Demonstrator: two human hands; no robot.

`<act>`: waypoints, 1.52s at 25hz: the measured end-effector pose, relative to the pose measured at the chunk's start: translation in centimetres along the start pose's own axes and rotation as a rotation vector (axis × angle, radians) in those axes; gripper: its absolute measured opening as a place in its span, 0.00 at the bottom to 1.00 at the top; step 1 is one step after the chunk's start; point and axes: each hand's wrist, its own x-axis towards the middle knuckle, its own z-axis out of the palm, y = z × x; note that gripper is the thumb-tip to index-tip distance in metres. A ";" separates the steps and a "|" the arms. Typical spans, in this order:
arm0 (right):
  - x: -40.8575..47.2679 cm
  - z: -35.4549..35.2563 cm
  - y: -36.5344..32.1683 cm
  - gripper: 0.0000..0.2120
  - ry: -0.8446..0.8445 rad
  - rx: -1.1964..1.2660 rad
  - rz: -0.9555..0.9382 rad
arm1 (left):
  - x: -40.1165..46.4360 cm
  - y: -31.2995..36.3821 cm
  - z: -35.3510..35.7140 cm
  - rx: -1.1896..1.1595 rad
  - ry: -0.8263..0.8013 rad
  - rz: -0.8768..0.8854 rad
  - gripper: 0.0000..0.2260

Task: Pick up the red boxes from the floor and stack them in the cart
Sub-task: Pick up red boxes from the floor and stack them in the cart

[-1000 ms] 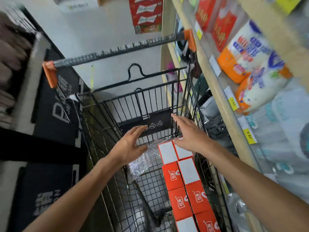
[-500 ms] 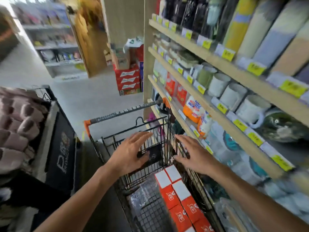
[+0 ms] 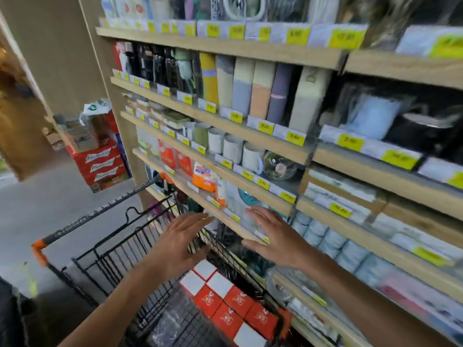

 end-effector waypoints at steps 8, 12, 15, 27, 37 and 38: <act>-16.0 -4.3 6.7 0.47 0.104 -0.050 0.258 | 5.1 12.9 3.0 -0.067 -0.045 0.299 0.28; -24.6 -5.8 8.0 0.48 0.172 -0.052 0.349 | 5.1 20.8 3.9 -0.084 -0.077 0.427 0.27; -30.1 -6.4 8.4 0.49 0.219 -0.068 0.433 | 4.9 25.5 4.3 -0.102 -0.131 0.471 0.31; -47.9 -6.4 4.1 0.43 0.436 -0.178 0.926 | 7.3 39.8 7.9 -0.276 -0.298 0.942 0.38; -58.5 -0.9 -5.7 0.43 0.603 -0.191 1.354 | 2.8 50.4 12.1 -0.392 -0.471 1.341 0.34; -59.7 -0.5 -6.7 0.42 0.617 -0.195 1.395 | 2.0 51.8 12.4 -0.415 -0.486 1.380 0.36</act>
